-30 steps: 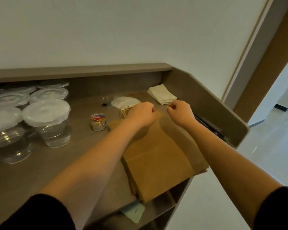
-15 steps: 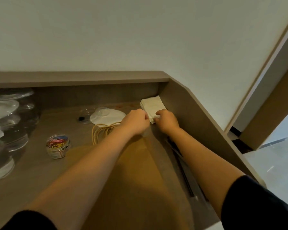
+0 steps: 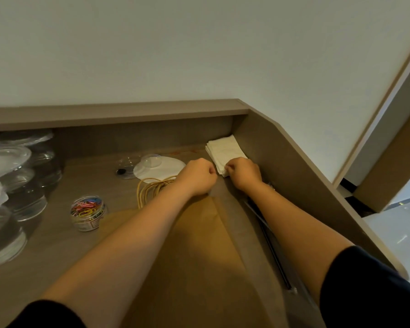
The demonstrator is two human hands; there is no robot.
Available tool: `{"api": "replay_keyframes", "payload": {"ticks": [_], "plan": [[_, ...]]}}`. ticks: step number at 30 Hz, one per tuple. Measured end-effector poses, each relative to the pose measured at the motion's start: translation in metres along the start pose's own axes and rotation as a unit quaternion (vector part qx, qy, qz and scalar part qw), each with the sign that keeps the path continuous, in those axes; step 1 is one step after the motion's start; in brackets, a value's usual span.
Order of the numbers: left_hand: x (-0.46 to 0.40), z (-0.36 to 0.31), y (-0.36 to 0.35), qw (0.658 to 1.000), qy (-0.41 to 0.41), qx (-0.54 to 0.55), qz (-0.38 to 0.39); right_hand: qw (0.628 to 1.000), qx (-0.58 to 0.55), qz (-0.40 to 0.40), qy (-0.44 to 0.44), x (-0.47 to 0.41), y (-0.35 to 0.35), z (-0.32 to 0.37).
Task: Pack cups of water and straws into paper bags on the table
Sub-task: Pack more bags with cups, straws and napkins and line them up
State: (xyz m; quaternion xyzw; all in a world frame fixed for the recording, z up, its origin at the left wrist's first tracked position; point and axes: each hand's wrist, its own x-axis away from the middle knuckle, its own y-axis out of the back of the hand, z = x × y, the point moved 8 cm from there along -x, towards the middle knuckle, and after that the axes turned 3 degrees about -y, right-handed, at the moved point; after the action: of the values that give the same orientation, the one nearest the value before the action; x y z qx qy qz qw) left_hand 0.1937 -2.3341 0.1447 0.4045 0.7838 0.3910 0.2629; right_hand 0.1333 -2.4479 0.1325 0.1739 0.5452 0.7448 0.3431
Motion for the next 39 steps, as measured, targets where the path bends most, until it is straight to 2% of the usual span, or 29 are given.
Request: {"api": "replay_keyframes", "payload": {"ticks": [6, 8, 9, 11, 13, 15, 16, 17, 20, 22, 24, 25, 26, 28, 30, 35, 39], "plan": [[-0.001, 0.000, 0.000, 1.000, 0.013, 0.024, -0.007, 0.993, -0.054, -0.098, 0.023, 0.006, 0.020, 0.002], [-0.001, 0.002, 0.003, 0.994, 0.046, 0.096, -0.032, 0.986, -0.094, -0.130, 0.044, 0.011, 0.029, 0.007], [-0.001, 0.004, 0.002, 0.982, 0.075, 0.170, -0.040, 0.981, -0.115, -0.144, 0.059, 0.016, 0.034, 0.010], [0.002, 0.006, -0.007, 0.922, 0.143, 0.358, -0.027, 0.971, -0.156, -0.158, 0.093, 0.031, 0.039, 0.020], [0.007, 0.001, -0.021, 0.829, 0.191, 0.525, 0.034, 0.962, -0.188, -0.141, 0.138, 0.053, 0.039, 0.033], [0.014, -0.002, -0.029, 0.734, 0.234, 0.634, 0.071, 0.962, -0.188, -0.093, 0.175, 0.074, 0.031, 0.042], [0.016, 0.000, -0.031, 0.717, 0.255, 0.646, 0.064, 0.964, -0.179, -0.067, 0.185, 0.083, 0.027, 0.045], [0.017, 0.002, -0.031, 0.726, 0.268, 0.631, 0.053, 0.966, -0.169, -0.041, 0.193, 0.090, 0.022, 0.046], [0.022, 0.007, -0.027, 0.802, 0.288, 0.523, 0.006, 0.969, -0.144, 0.021, 0.200, 0.102, 0.011, 0.042], [0.027, 0.001, -0.023, 0.818, 0.282, 0.501, -0.007, 0.972, -0.199, -0.003, 0.126, 0.098, 0.021, 0.019], [0.030, -0.005, -0.020, 0.822, 0.263, 0.504, -0.008, 0.971, -0.238, -0.022, 0.008, 0.091, 0.030, -0.017], [0.031, -0.008, -0.020, 0.827, 0.252, 0.503, -0.004, 0.981, -0.191, -0.006, -0.032, 0.089, 0.031, -0.031], [0.032, -0.010, -0.020, 0.831, 0.246, 0.499, -0.003, 0.992, -0.108, 0.029, -0.054, 0.088, 0.028, -0.040], [0.036, -0.013, -0.020, 0.835, 0.252, 0.489, -0.010, 0.991, 0.028, 0.111, -0.065, 0.092, 0.017, -0.047], [0.039, -0.016, -0.020, 0.843, 0.253, 0.475, -0.014, 0.984, 0.072, 0.149, -0.062, 0.096, 0.008, -0.047], [0.054, -0.029, -0.013, 0.849, 0.225, 0.479, -0.020, 0.988, 0.086, 0.115, -0.065, 0.095, 0.014, -0.046], [0.070, -0.034, -0.006, 0.842, 0.211, 0.495, -0.036, 0.992, 0.106, 0.049, -0.047, 0.095, 0.032, -0.039]]}}
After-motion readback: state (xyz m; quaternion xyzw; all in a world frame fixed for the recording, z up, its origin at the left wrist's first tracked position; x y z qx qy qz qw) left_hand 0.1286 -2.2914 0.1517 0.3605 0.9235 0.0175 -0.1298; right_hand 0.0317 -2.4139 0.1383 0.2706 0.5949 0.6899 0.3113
